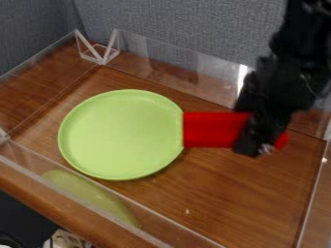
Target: Put the red object on the green plate
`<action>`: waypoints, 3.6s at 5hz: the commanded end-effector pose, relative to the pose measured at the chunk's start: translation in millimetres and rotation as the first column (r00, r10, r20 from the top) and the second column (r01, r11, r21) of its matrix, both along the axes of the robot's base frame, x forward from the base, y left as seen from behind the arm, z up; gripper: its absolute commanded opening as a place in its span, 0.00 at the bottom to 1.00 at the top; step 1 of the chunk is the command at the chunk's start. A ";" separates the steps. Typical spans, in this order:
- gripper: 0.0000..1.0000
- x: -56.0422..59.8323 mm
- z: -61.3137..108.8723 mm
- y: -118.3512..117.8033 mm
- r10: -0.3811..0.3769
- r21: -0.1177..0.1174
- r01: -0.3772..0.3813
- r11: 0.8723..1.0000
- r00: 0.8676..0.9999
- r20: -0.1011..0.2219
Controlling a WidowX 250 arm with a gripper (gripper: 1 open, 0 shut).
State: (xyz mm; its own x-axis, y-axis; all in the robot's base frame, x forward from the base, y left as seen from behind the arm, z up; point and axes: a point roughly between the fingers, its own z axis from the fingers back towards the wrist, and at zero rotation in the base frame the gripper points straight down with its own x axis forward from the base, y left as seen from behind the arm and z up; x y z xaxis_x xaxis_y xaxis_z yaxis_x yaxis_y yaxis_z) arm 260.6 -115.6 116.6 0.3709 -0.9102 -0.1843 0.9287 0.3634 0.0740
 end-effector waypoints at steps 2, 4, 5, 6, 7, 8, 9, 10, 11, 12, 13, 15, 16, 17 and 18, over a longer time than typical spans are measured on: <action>0.00 -8.6 33.6 11.7 -0.021 0.007 0.021 1.000 0.997 0.081; 0.00 -21.1 59.0 5.5 -0.076 0.019 0.074 0.997 0.990 0.116; 0.00 -13.4 63.1 9.6 -0.054 0.027 0.051 0.998 0.991 0.122; 0.00 -10.9 64.7 12.5 -0.040 0.027 0.037 0.999 0.992 0.120; 0.00 -18.2 66.6 12.4 -0.100 0.027 0.098 0.995 0.988 0.116; 0.00 -30.7 69.3 13.8 -0.156 0.027 0.154 0.988 0.981 0.114; 0.00 -39.3 63.5 15.4 -0.223 0.026 0.221 0.975 0.969 0.110; 0.00 -38.4 63.0 5.2 -0.216 0.035 0.213 0.976 0.970 0.114; 0.00 -37.0 64.5 -0.9 -0.205 0.039 0.202 0.979 0.971 0.123; 0.00 -42.9 63.0 -2.1 -0.198 0.040 0.195 0.980 0.971 0.131; 0.00 -48.3 62.7 -2.4 -0.183 0.040 0.179 0.983 0.973 0.142; 0.00 -55.9 61.2 19.3 -0.139 0.033 0.135 0.990 0.975 0.174; 0.00 -54.1 59.7 38.0 -0.136 0.031 0.132 0.991 0.974 0.180; 0.00 -46.8 58.6 70.3 -0.016 0.023 0.012 1.000 0.982 0.190; 0.00 -47.2 52.3 103.5 0.126 0.022 -0.133 0.991 0.972 0.200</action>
